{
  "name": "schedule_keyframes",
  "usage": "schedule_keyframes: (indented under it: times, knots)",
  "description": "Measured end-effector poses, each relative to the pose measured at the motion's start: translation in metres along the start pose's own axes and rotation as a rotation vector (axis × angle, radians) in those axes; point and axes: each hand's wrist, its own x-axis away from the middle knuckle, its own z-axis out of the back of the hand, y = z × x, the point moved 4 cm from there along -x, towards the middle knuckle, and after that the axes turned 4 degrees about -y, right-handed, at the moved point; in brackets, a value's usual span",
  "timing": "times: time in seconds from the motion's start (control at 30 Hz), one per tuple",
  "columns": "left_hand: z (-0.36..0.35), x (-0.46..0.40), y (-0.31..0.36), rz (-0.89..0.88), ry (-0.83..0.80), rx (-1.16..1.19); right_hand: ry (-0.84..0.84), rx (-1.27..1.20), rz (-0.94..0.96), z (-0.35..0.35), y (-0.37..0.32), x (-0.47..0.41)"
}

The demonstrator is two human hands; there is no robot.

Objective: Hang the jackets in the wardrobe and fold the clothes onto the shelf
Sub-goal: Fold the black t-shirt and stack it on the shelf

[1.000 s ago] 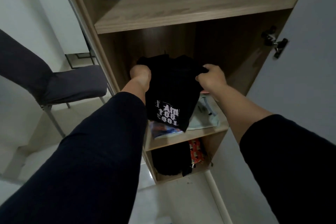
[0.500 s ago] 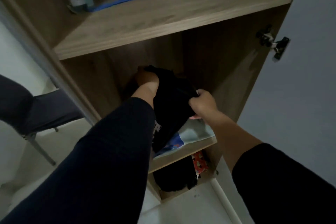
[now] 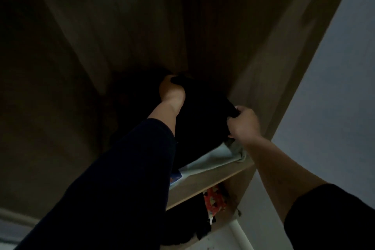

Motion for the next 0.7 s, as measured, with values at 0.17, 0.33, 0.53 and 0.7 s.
schedule_keyframes:
  times: [0.17,0.33,0.53,0.7]
  knots:
    - [-0.025,-0.018,-0.025,-0.046,-0.041,-0.009,0.026,0.078,-0.027,-0.008,0.028,-0.019]
    - [-0.047,-0.018,-0.055,-0.085,-0.115,-0.087,0.035,-0.007,-0.096,-0.013,0.047,-0.029]
    - [-0.026,0.029,-0.094,-0.396,-0.028,-0.677,0.06,-0.569,-0.228,-0.021,0.054,-0.017]
    - [-0.001,0.084,-0.128,-0.429,-0.084,-1.0,0.016,-0.677,-0.353,-0.042,0.057,0.003]
